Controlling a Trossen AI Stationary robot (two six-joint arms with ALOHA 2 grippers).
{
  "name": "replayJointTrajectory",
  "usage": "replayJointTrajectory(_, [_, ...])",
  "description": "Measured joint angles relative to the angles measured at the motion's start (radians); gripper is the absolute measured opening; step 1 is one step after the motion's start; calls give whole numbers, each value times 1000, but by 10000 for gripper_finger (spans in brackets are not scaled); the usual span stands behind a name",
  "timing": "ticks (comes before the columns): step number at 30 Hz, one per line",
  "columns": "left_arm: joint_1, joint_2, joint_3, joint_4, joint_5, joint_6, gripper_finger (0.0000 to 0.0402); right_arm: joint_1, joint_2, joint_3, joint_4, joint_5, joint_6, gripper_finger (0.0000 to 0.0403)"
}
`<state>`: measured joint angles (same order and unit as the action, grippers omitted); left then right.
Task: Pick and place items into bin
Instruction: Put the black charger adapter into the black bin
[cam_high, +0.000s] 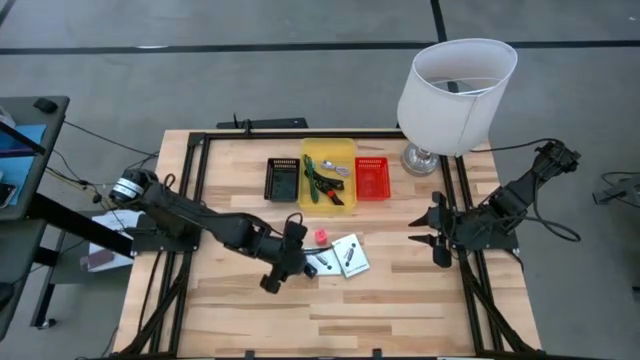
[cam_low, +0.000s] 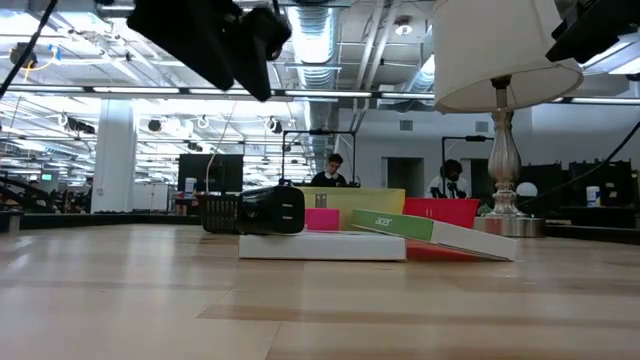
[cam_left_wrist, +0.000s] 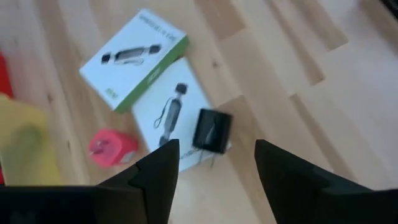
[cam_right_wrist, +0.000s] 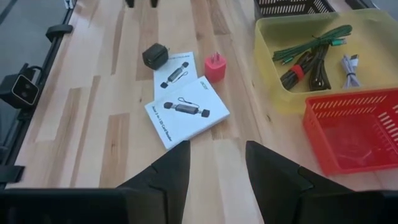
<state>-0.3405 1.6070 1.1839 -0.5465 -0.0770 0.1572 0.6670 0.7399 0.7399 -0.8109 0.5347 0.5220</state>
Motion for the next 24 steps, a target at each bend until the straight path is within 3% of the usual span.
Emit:
replayJointTrajectory(12, [56,0,0,-8,51,31,201,0,0,0,-22,-14,0,153])
replayJointTrajectory(21, [50,0,0,130,-111,47,200,0,0,0,-22,-13,0,148])
replayJointTrajectory(24, [50,0,0,148,-110,-80,200,0,0,0,-22,-13,0,150])
